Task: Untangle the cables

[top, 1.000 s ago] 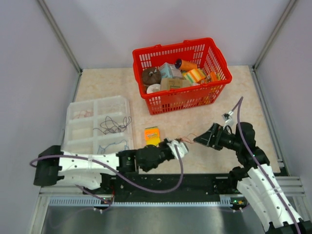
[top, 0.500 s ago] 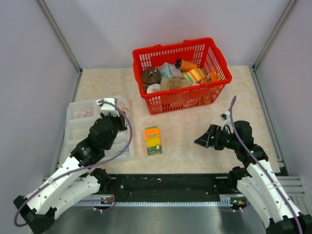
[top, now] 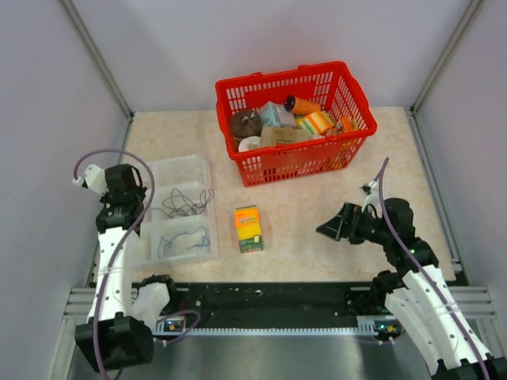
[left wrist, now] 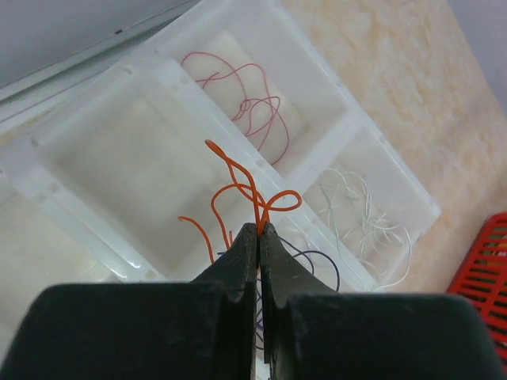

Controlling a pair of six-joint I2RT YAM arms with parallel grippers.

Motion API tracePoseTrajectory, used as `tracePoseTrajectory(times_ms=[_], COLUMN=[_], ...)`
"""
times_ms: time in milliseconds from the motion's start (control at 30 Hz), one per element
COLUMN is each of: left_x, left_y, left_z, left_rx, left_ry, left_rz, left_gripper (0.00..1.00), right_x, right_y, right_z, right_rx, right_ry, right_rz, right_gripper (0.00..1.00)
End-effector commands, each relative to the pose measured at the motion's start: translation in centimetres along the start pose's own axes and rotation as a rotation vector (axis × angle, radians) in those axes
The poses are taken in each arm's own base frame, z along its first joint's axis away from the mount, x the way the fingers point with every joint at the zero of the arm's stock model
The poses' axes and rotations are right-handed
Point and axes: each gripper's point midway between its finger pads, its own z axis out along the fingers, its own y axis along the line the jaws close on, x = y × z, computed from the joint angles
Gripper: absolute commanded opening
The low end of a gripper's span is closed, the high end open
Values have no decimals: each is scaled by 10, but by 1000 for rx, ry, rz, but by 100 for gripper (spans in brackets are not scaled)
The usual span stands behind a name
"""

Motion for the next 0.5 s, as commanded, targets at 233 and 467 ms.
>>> tracePoseTrajectory(times_ms=[233,467], left_x=[27,-3], left_y=[44,43], left_z=[34,16], left_rx=[-211,-133], left_ry=[60,-91], left_rz=[-353,-372], left_gripper=[19,98], right_x=[-8,-12], right_y=[19,28], right_z=[-6,-10], right_rx=[-60,-81], right_ry=[-29,-35], right_rz=[27,20], right_gripper=[86,86])
